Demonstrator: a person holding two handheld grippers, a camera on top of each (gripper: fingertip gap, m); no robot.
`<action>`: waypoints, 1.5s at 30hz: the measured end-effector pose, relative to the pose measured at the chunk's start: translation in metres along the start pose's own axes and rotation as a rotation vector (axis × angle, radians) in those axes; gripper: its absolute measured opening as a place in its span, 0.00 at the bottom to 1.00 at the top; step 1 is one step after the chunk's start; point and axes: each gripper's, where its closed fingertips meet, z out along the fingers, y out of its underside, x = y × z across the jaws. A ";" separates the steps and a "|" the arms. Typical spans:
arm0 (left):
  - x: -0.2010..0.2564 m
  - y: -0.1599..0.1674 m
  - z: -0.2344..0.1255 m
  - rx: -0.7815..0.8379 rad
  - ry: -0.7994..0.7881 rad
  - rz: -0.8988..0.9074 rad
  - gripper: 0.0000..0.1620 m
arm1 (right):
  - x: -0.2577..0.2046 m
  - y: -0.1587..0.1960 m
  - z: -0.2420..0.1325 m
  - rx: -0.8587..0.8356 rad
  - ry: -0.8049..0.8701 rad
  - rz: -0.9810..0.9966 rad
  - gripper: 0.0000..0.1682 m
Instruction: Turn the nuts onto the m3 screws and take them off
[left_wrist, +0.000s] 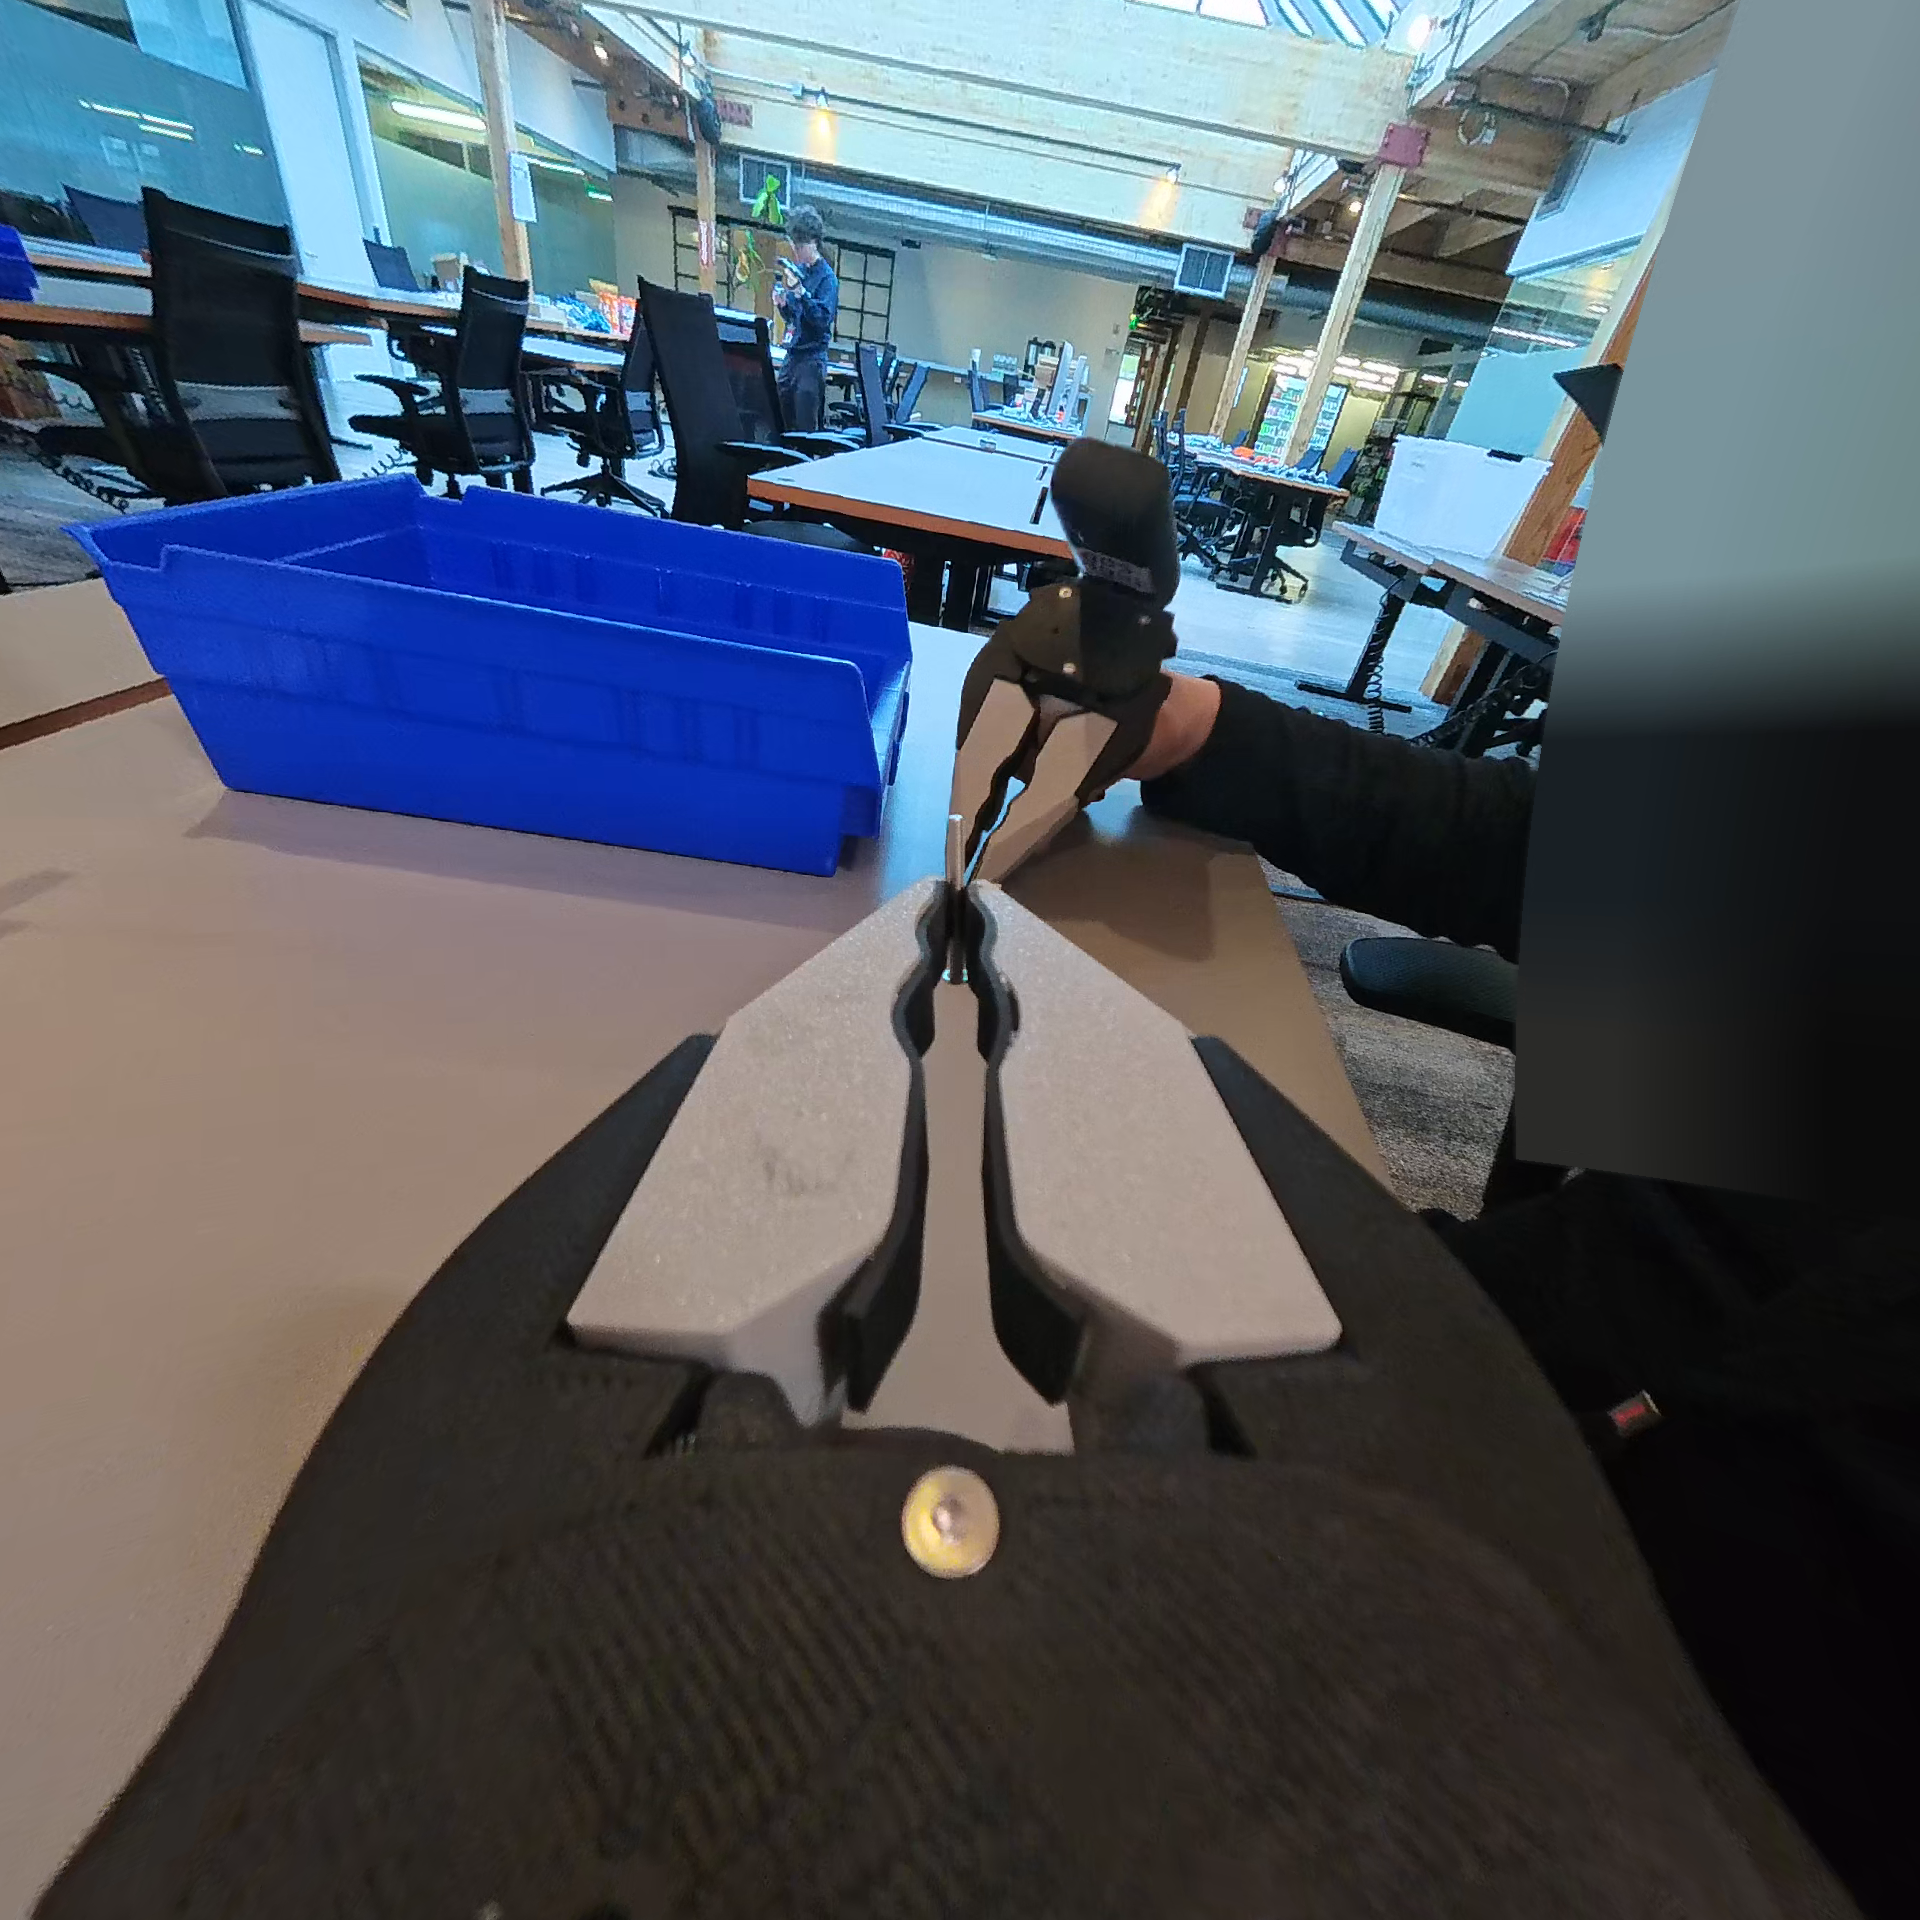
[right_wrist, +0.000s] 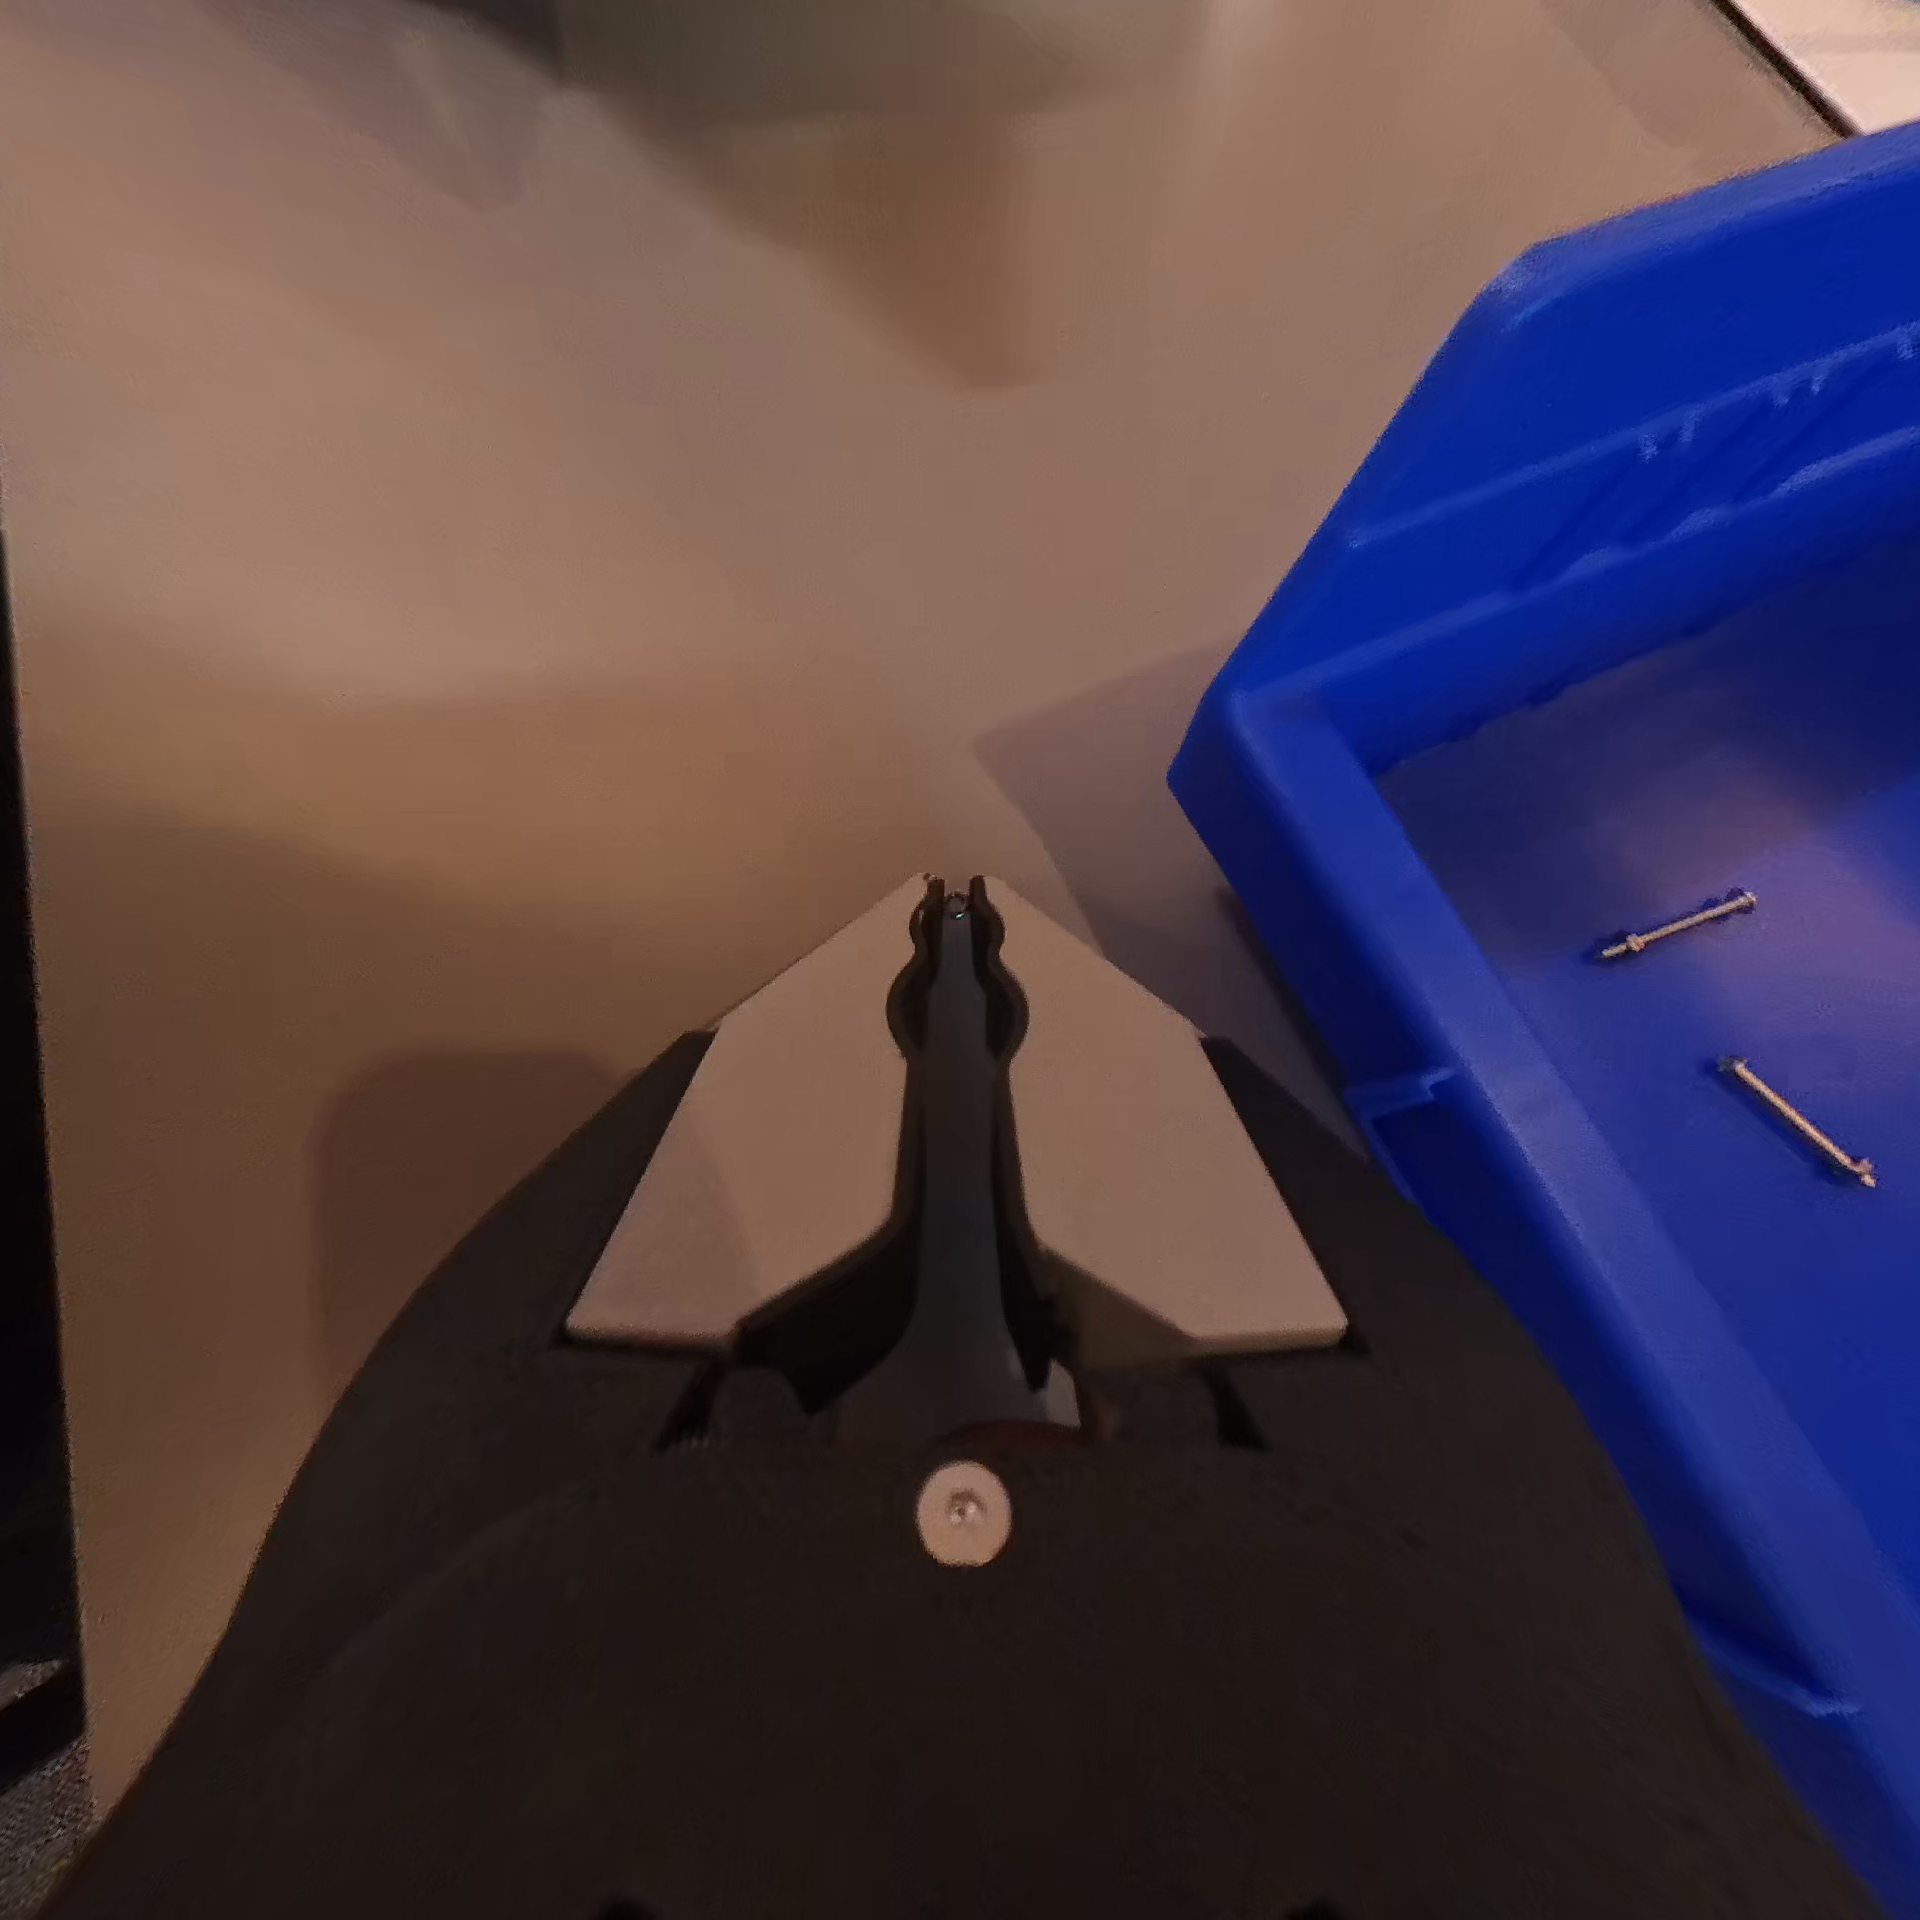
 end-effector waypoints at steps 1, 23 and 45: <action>0.000 0.000 0.000 0.000 0.000 -0.001 0.00 | -0.001 -0.003 -0.001 0.012 -0.006 0.004 0.02; 0.015 0.025 0.025 -0.096 0.015 0.008 0.00 | -0.057 -0.167 0.018 0.284 -0.422 0.125 0.01; 0.013 0.010 0.018 -0.029 -0.007 0.029 0.00 | -0.064 -0.202 0.032 0.188 -0.431 0.018 0.01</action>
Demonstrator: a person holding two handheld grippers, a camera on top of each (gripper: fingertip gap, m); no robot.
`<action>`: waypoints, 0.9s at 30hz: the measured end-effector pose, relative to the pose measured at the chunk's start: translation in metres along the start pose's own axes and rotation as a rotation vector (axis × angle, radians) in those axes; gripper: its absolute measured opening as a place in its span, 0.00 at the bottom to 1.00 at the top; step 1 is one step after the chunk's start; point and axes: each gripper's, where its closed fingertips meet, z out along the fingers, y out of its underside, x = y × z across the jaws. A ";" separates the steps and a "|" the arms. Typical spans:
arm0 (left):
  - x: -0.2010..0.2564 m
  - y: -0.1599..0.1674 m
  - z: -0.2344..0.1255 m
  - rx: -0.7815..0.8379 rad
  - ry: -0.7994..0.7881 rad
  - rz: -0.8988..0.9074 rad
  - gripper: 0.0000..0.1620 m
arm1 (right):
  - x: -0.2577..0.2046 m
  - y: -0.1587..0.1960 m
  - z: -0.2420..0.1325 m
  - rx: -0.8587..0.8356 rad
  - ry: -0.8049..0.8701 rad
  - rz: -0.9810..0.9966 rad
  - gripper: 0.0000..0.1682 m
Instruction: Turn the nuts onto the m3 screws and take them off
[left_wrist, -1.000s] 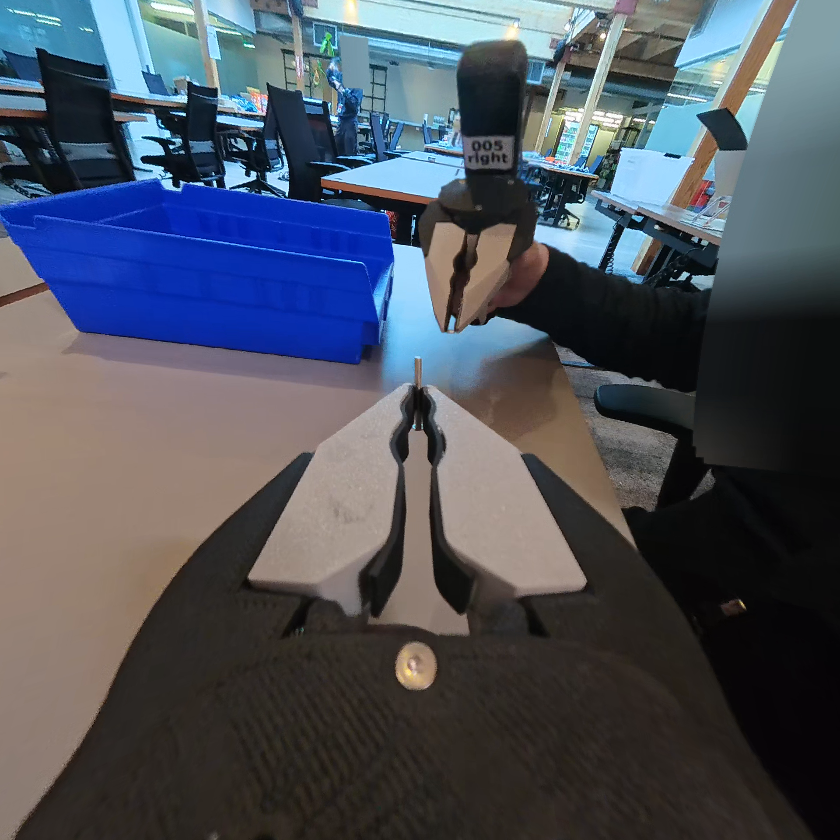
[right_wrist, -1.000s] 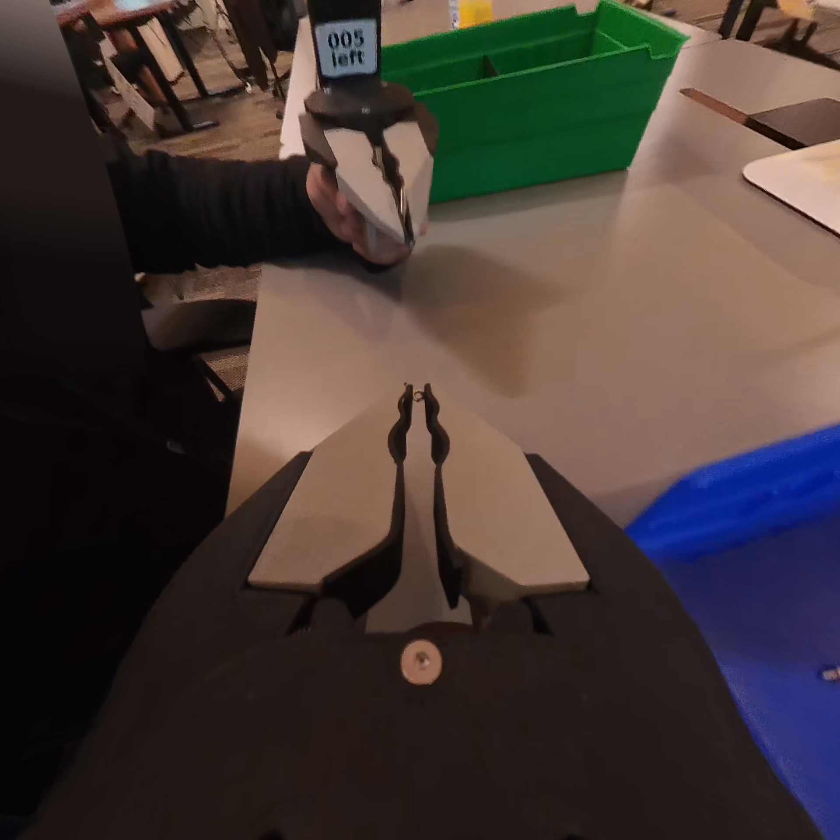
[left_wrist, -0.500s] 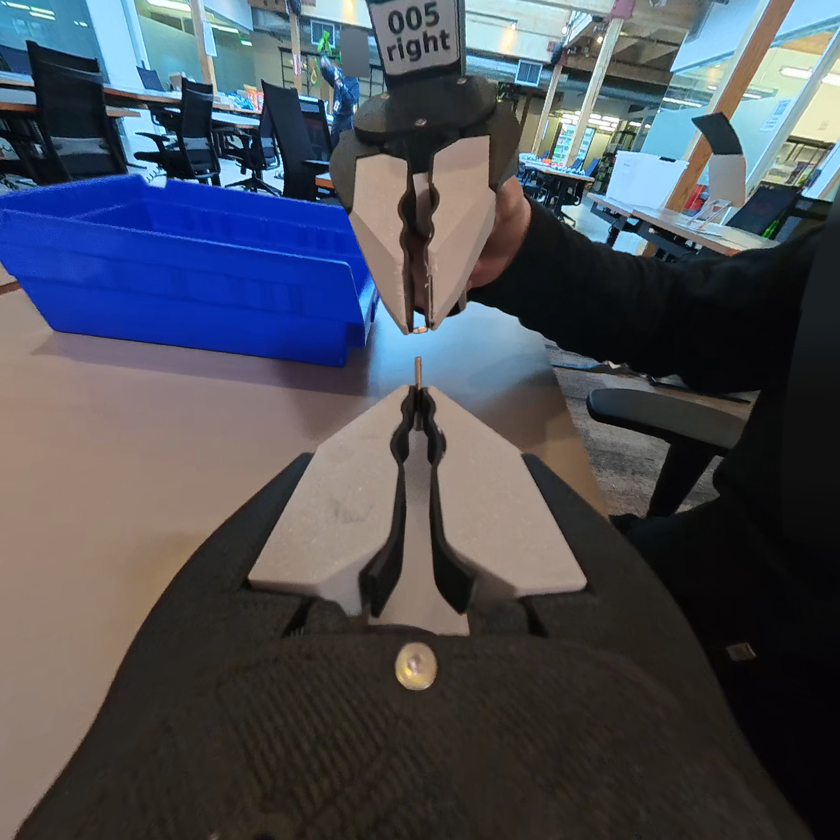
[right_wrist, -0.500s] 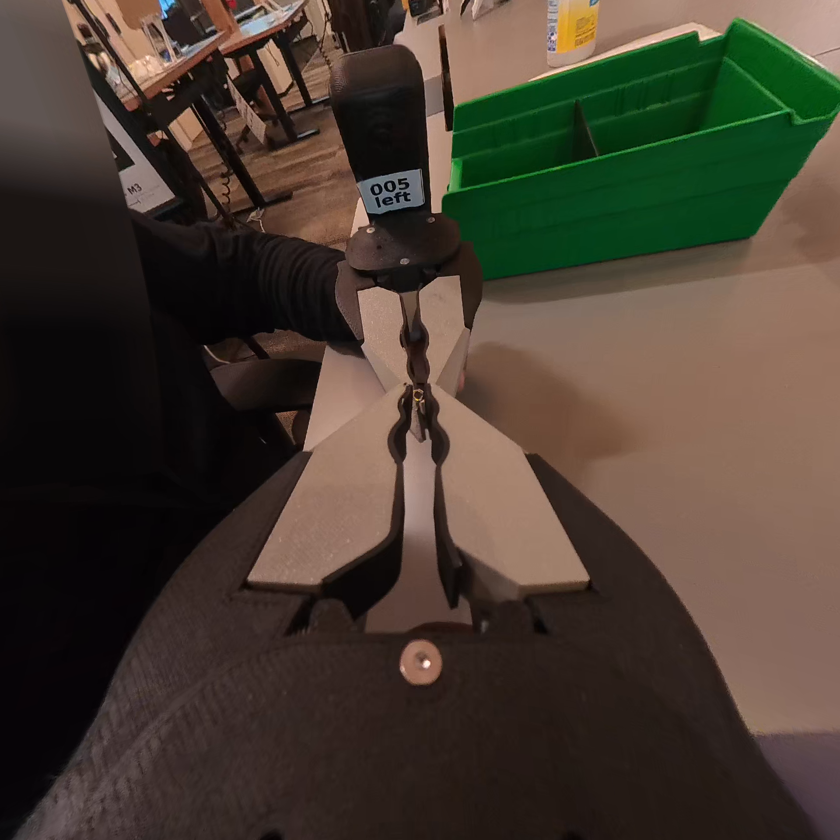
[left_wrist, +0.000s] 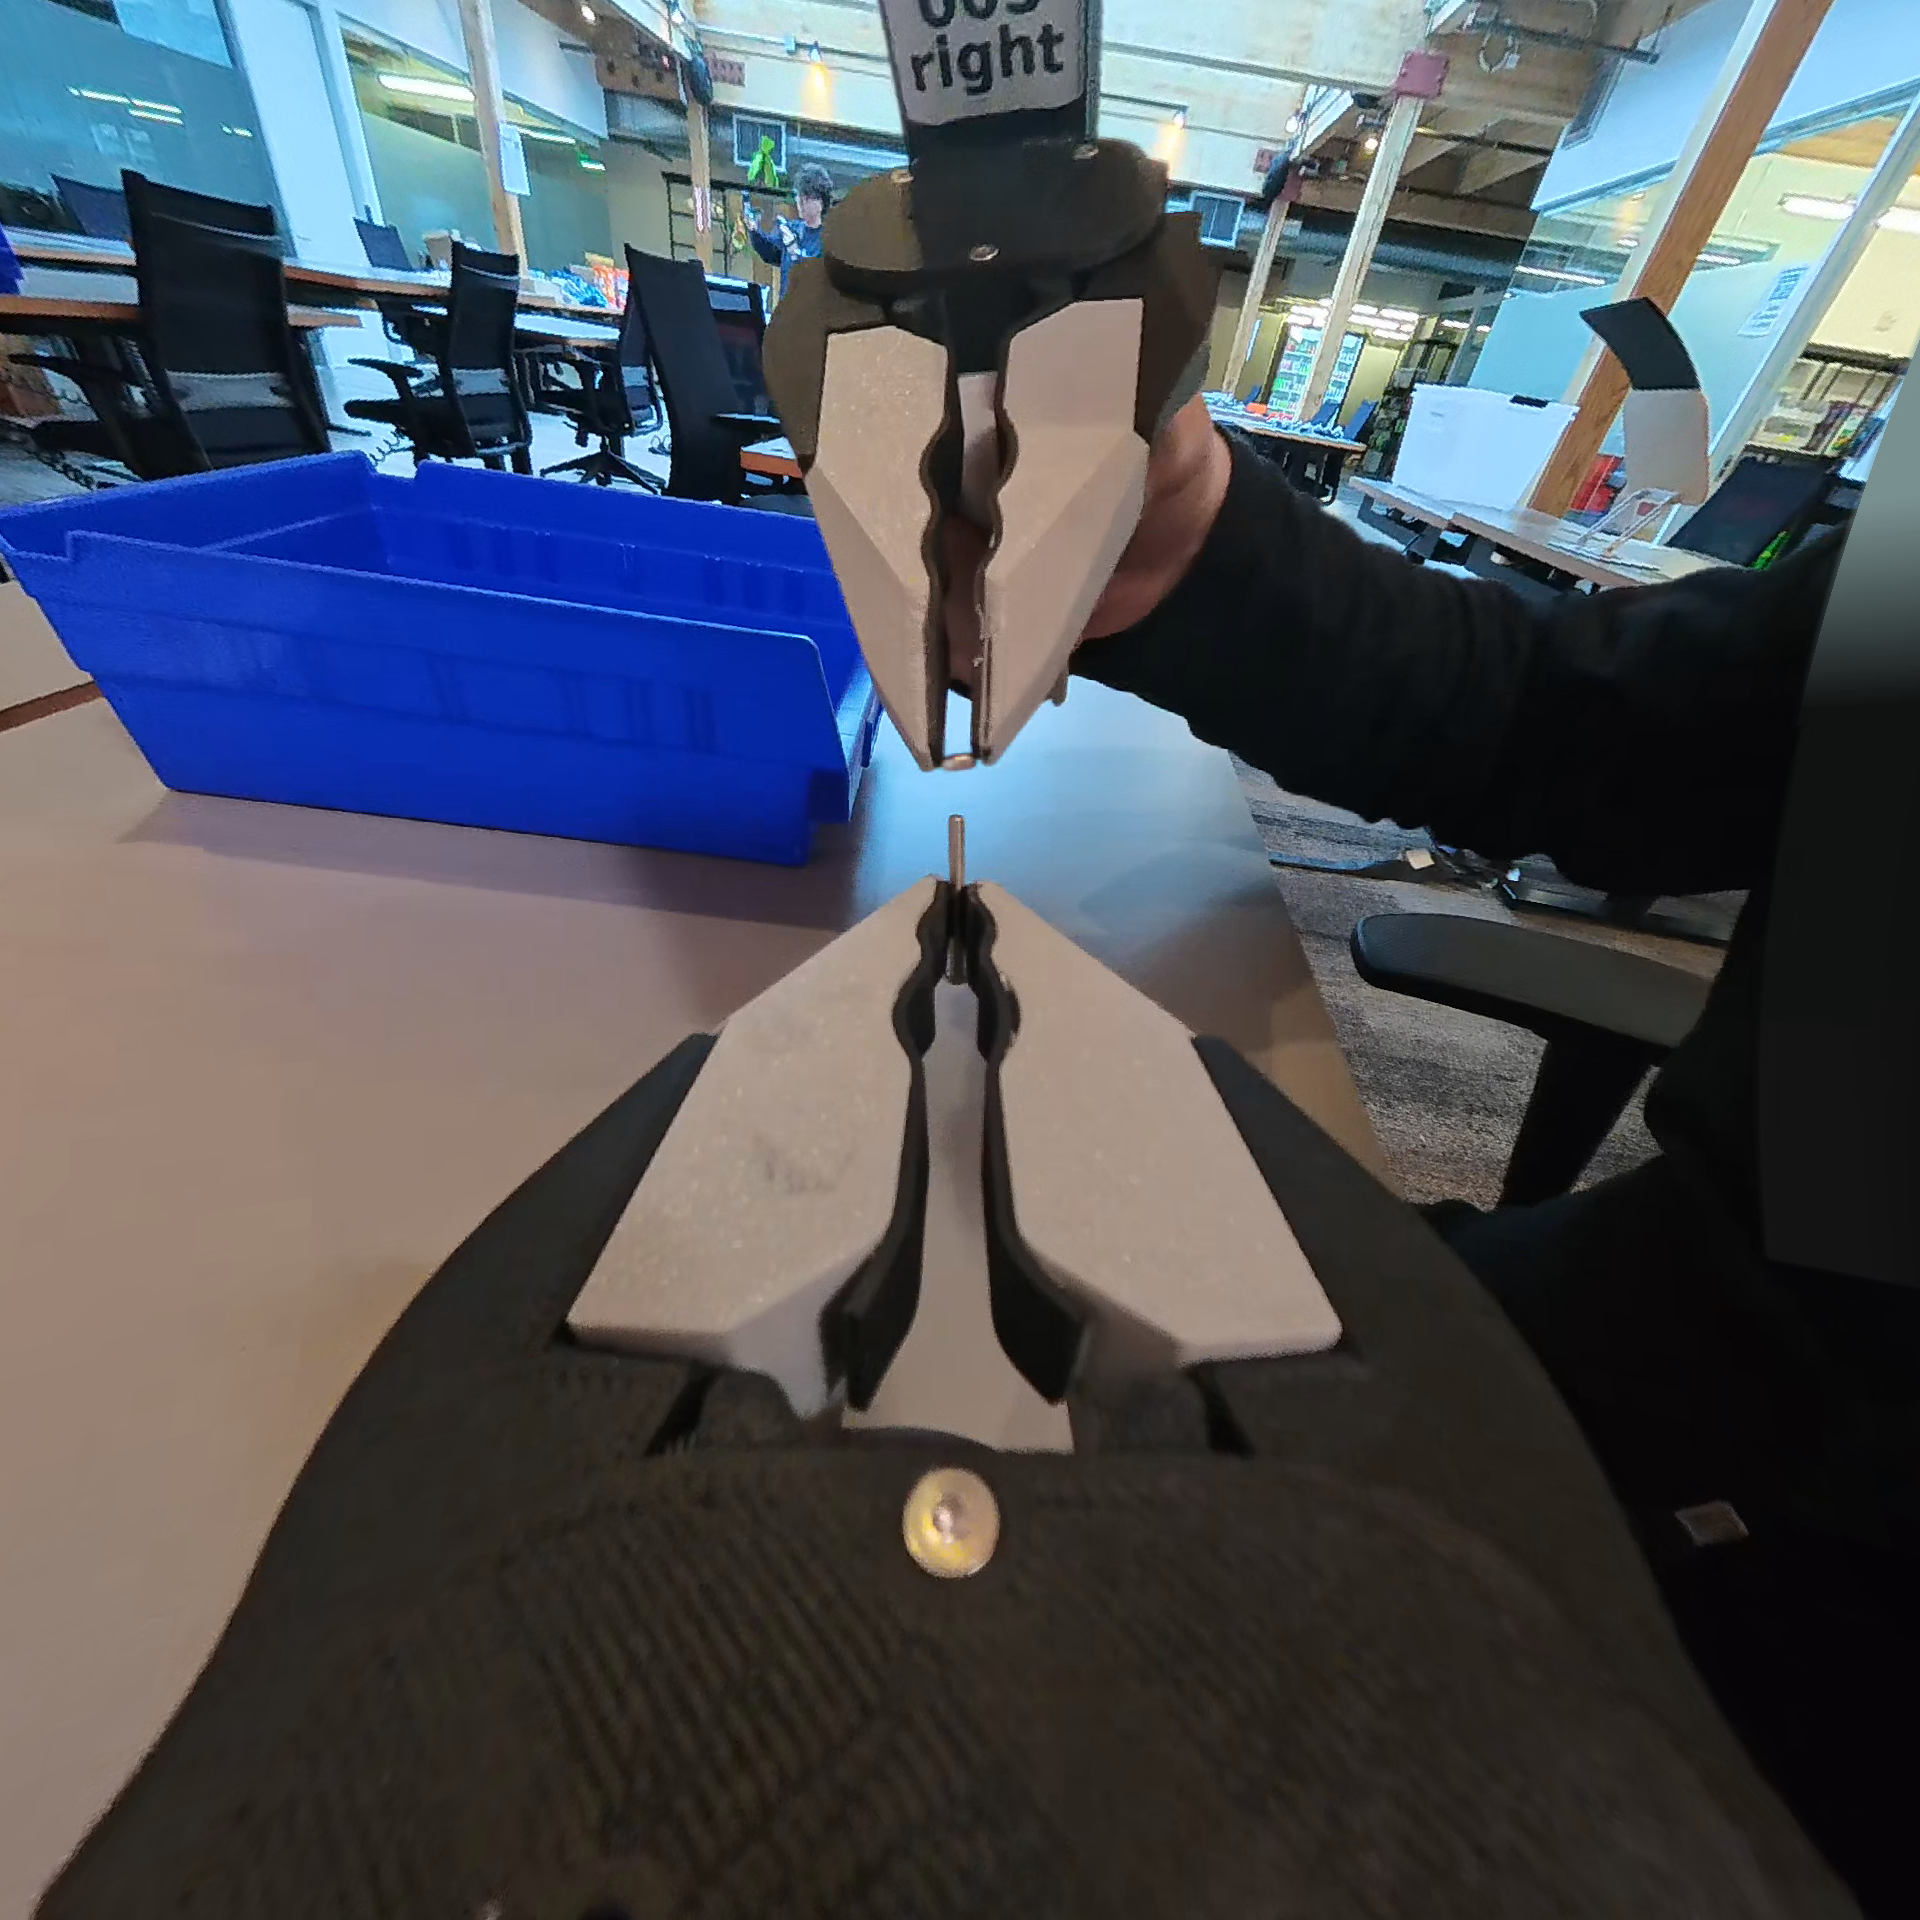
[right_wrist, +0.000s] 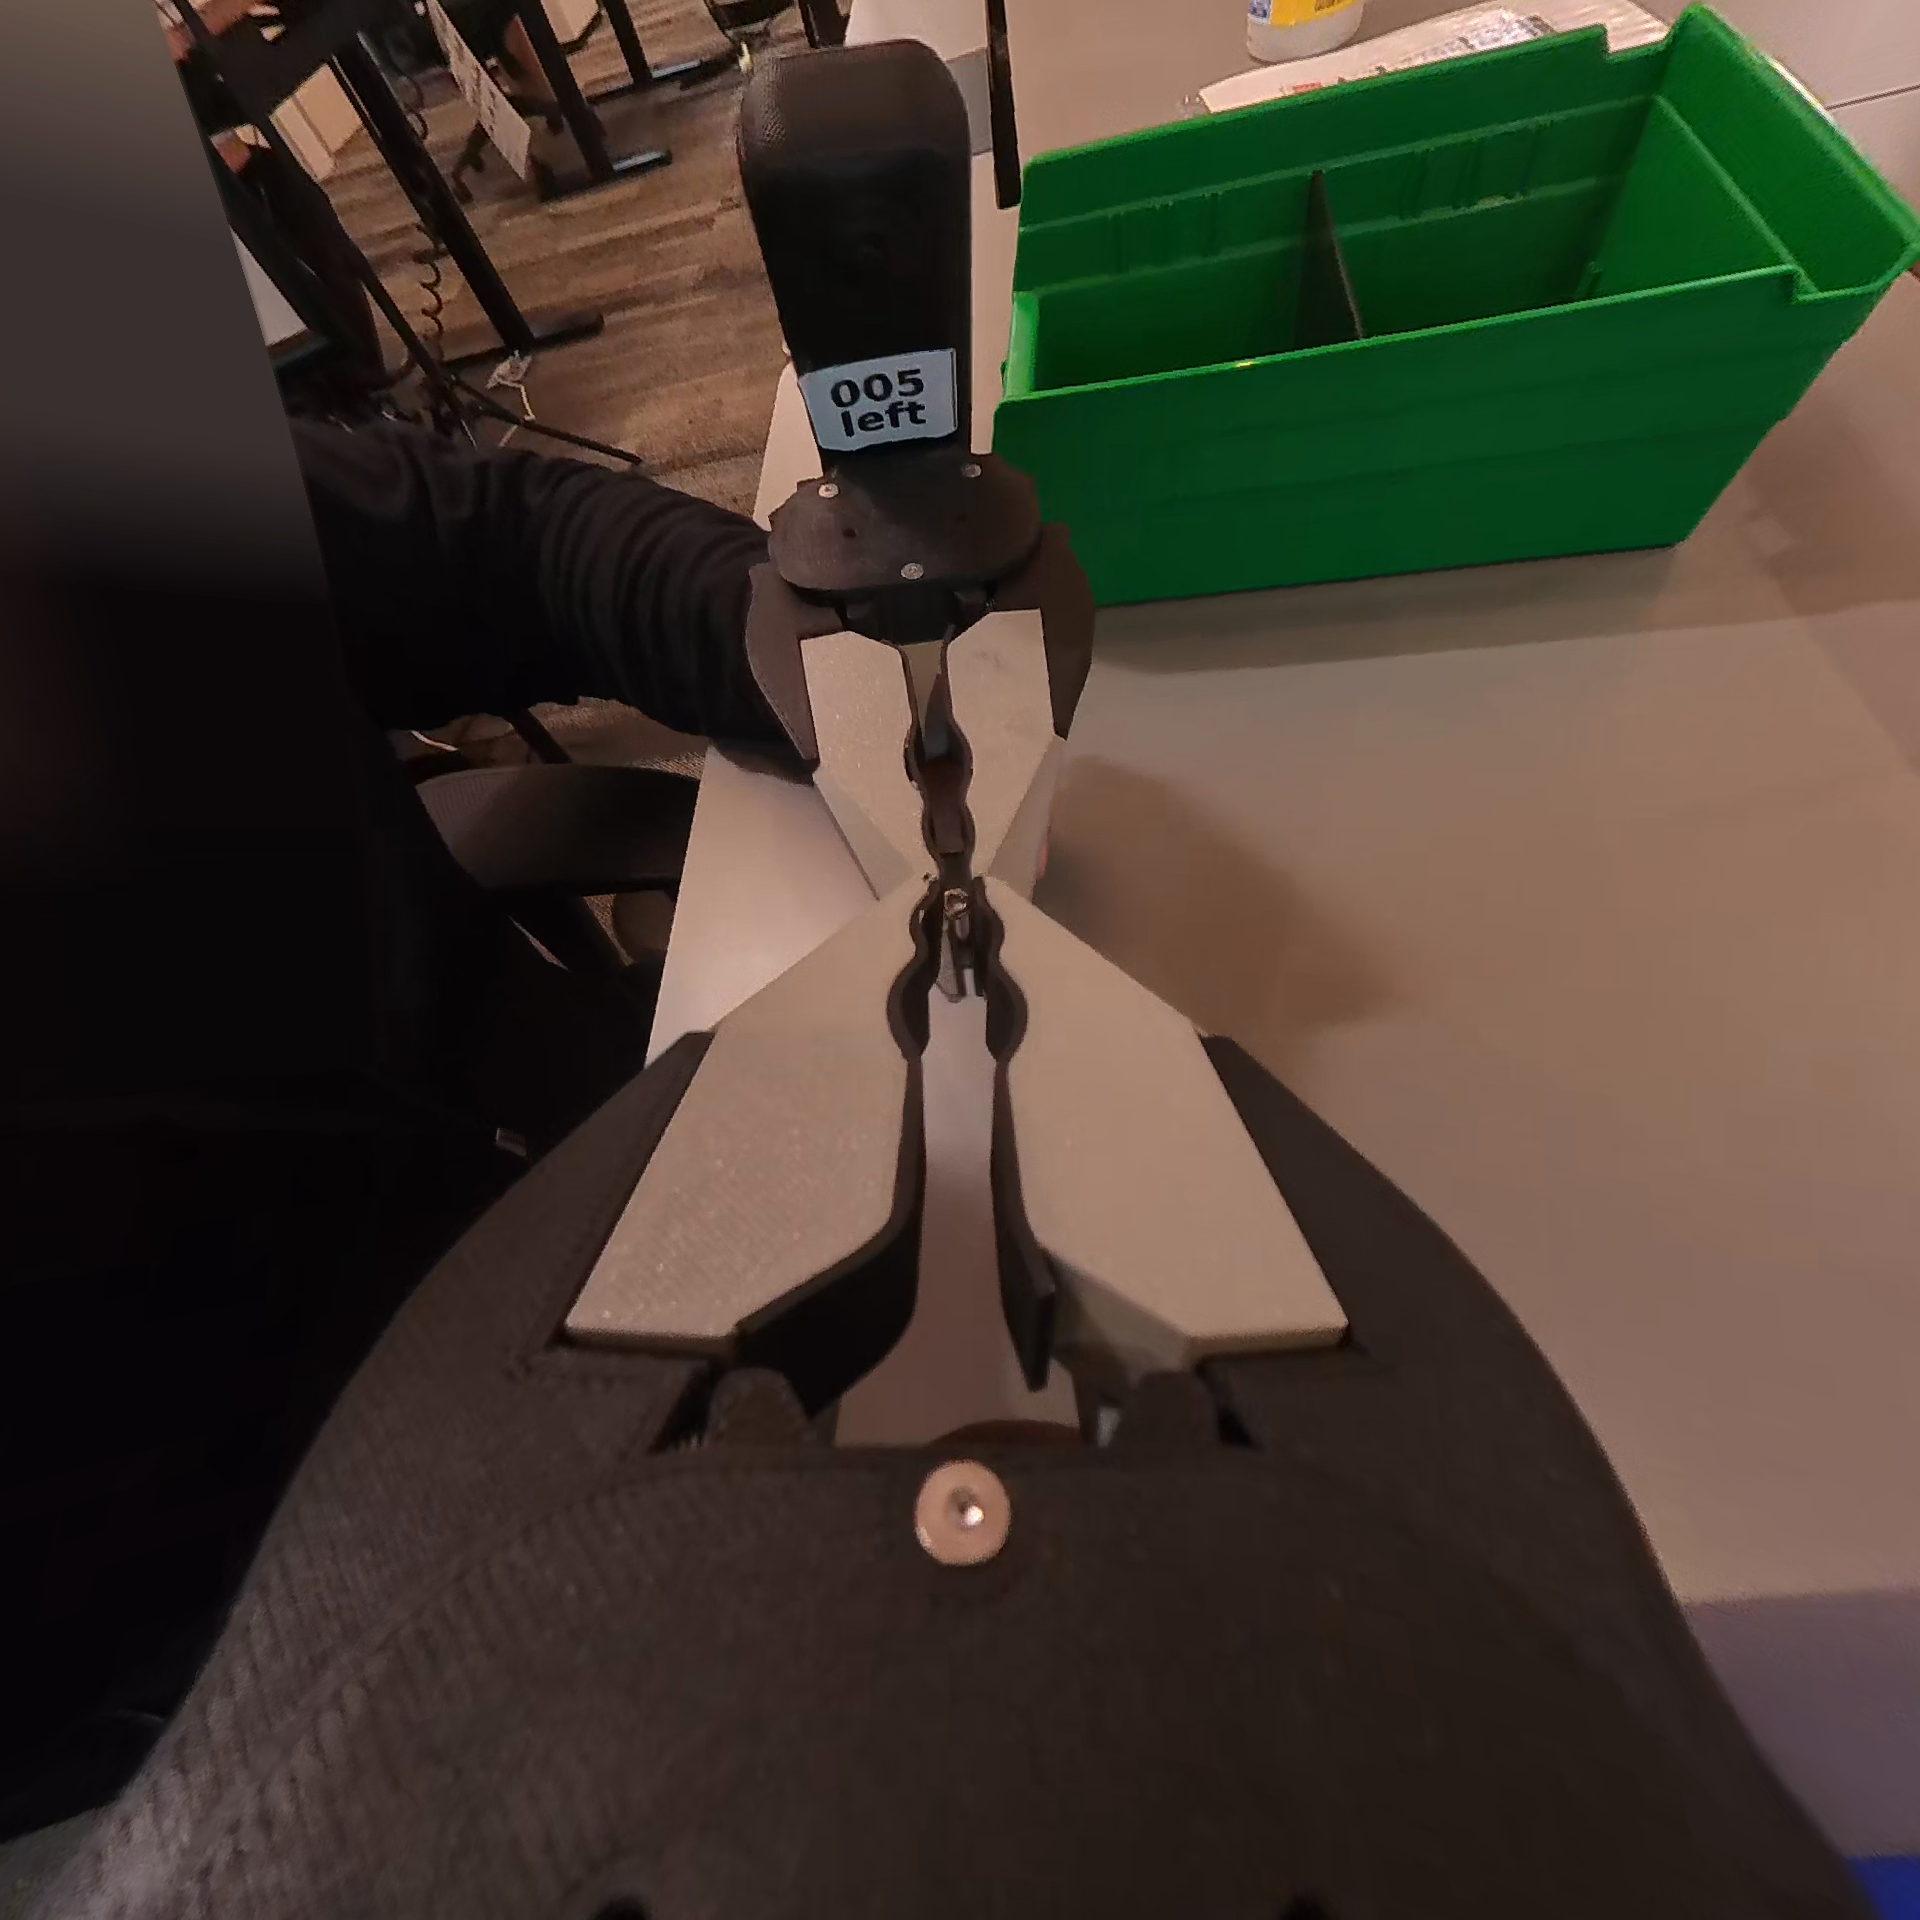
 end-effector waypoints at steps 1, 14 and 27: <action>0.000 0.000 0.000 0.000 -0.001 0.001 0.00 | -0.001 0.001 0.001 -0.005 0.000 -0.004 0.01; 0.001 -0.001 0.000 0.010 0.011 -0.014 0.00 | 0.000 0.000 0.003 0.014 -0.008 0.015 0.01; 0.002 -0.002 -0.001 0.013 0.012 -0.012 0.00 | -0.001 0.003 0.006 0.013 -0.009 0.011 0.01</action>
